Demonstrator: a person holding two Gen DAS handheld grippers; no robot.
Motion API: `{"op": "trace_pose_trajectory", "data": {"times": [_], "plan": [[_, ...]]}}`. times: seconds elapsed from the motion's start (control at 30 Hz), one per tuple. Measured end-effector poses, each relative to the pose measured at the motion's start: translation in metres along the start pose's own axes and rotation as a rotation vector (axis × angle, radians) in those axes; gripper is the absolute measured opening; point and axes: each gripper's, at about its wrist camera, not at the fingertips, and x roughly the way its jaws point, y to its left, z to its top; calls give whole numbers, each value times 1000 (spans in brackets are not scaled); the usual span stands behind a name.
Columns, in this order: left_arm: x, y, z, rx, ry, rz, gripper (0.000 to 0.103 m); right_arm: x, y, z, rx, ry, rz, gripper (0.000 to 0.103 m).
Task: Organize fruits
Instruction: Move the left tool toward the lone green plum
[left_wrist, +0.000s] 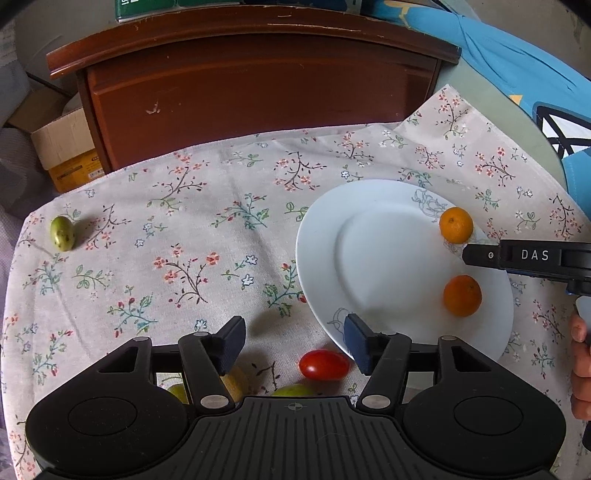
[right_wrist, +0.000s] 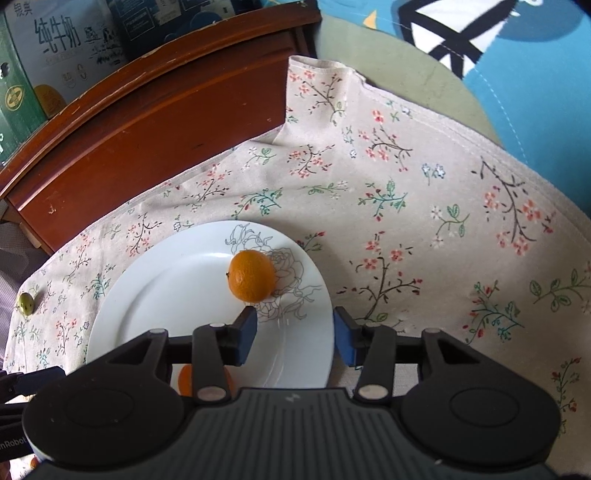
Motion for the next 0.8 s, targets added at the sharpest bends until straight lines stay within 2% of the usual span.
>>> {"op": "trace_pose_trajectory", "data": {"times": [0.4, 0.5, 0.67, 0.8], "plan": [[-18, 20, 0, -28, 5, -9, 59, 1, 13, -4, -27, 19, 45, 48], [-27, 29, 1, -43, 8, -8, 62, 0, 15, -5, -32, 25, 48, 50], [-45, 48, 1, -83, 0, -1, 65, -4, 18, -5, -33, 36, 27, 50], [-60, 60, -2, -78, 5, 35, 65, -15, 24, -6, -48, 11, -3, 50]]}}
